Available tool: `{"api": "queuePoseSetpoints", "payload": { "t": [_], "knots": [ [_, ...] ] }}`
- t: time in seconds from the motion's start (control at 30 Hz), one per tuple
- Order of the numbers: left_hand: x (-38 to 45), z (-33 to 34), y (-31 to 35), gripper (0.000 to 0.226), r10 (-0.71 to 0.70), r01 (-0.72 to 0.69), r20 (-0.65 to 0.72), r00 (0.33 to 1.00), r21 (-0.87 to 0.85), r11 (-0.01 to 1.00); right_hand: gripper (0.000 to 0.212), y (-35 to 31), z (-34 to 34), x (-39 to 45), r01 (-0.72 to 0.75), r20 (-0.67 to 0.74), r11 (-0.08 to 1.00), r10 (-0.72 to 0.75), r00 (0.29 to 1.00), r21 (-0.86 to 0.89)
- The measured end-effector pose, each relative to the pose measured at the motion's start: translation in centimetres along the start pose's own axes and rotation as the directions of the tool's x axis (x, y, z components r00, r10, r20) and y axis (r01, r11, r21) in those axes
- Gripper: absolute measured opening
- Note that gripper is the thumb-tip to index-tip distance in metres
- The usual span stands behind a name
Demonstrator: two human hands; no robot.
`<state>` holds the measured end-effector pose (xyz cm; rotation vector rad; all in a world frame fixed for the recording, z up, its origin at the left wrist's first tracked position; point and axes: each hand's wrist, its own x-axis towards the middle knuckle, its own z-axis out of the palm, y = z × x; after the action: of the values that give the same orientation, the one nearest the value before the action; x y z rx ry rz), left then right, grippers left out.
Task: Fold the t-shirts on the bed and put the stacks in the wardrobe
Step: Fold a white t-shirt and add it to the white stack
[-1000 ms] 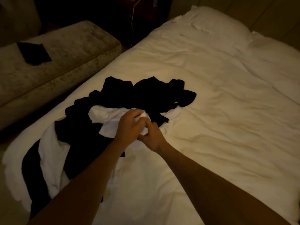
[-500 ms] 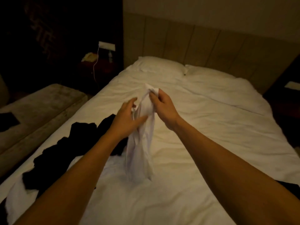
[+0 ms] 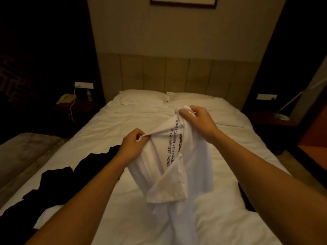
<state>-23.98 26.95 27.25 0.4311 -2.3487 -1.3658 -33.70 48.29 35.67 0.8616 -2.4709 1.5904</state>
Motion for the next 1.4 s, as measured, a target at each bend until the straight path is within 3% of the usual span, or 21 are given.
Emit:
{"api": "queuePoseSetpoints", "payload": {
  "t": [0.2,0.37,0.47,0.5,0.53,0.6,0.63,0.67,0.73,0.8,0.93,1.03,1.1,1.17,1.3,1.4],
  "knots": [
    [2.8,-1.5,7.7,0.013,0.215,-0.227,0.126,0.968,0.092,0.969,0.031,1.1,-5.9,-0.8,-0.112,-0.042,0.989,0.109,0.993,-0.099],
    [4.4,-2.4,12.6,0.012,0.354,-0.378,0.139,0.925,0.226,0.898,0.022,0.7,-8.8,-0.8,-0.217,-0.063,0.971,0.224,0.973,0.102],
    [4.5,-2.2,13.9,0.012,0.365,-0.344,0.053,0.929,0.485,0.804,0.020,-0.5,-9.1,-0.4,-0.244,-0.068,0.953,0.260,0.963,0.181],
    [4.2,-1.8,13.9,0.015,0.417,-0.325,-0.009,0.909,0.612,0.721,0.019,-1.0,-9.1,-0.2,-0.249,-0.074,0.942,0.271,0.960,0.224],
    [3.7,-1.1,13.9,0.020,0.529,-0.350,-0.055,0.847,0.690,0.633,0.018,-1.6,-8.9,0.1,-0.252,-0.083,0.929,0.283,0.956,0.270],
    [1.8,0.9,13.6,0.028,0.754,-0.559,-0.027,0.656,0.654,0.510,0.018,-2.5,-8.4,0.6,-0.248,-0.103,0.898,0.303,0.947,0.363],
    [0.8,2.1,13.4,0.032,0.781,-0.659,0.047,0.623,0.568,0.492,0.018,-2.9,-8.0,0.9,-0.240,-0.107,0.886,0.304,0.947,0.396],
    [-0.2,3.3,13.4,0.041,0.739,-0.698,0.145,0.659,0.483,0.528,0.018,-3.2,-7.7,1.1,-0.229,-0.109,0.881,0.298,0.948,0.413],
    [-1.2,6.0,13.1,0.055,0.525,-0.607,0.304,0.795,0.400,0.687,0.020,-3.8,-7.2,1.2,-0.209,-0.105,0.885,0.275,0.956,0.416],
    [-0.8,7.7,12.1,0.046,0.336,-0.456,0.384,0.860,0.286,0.843,0.025,-4.0,-6.7,1.1,-0.191,-0.110,0.901,0.252,0.962,0.390],
    [0.0,7.9,11.0,0.030,0.199,-0.289,0.506,0.839,0.106,0.951,0.024,-3.6,-7.0,0.8,-0.163,-0.152,0.913,0.234,0.960,0.374],
    [0.2,6.0,12.0,0.028,0.161,-0.180,0.482,0.861,-0.007,0.984,0.031,-1.8,-8.4,0.2,-0.174,-0.261,0.924,0.271,0.926,0.340],
    [0.2,4.5,13.9,0.028,0.119,-0.074,0.460,0.880,-0.116,0.991,0.024,-0.2,-9.7,-0.3,-0.260,-0.315,0.900,0.374,0.872,0.350],
    [-0.2,3.7,16.1,0.031,0.074,0.060,0.469,0.880,-0.265,0.963,0.017,0.8,-9.9,-0.8,-0.360,-0.274,0.826,0.501,0.821,0.433],
    [-1.5,4.8,19.1,0.037,-0.011,0.324,0.536,0.844,-0.493,0.808,0.035,0.3,-6.9,-2.1,-0.480,0.019,0.754,0.529,0.849,0.449],
    [-1.4,6.0,19.9,0.039,-0.015,0.341,0.500,0.866,-0.568,0.749,0.037,-1.2,-5.6,-2.9,-0.437,0.077,0.804,0.446,0.892,0.404]
  ]
}}
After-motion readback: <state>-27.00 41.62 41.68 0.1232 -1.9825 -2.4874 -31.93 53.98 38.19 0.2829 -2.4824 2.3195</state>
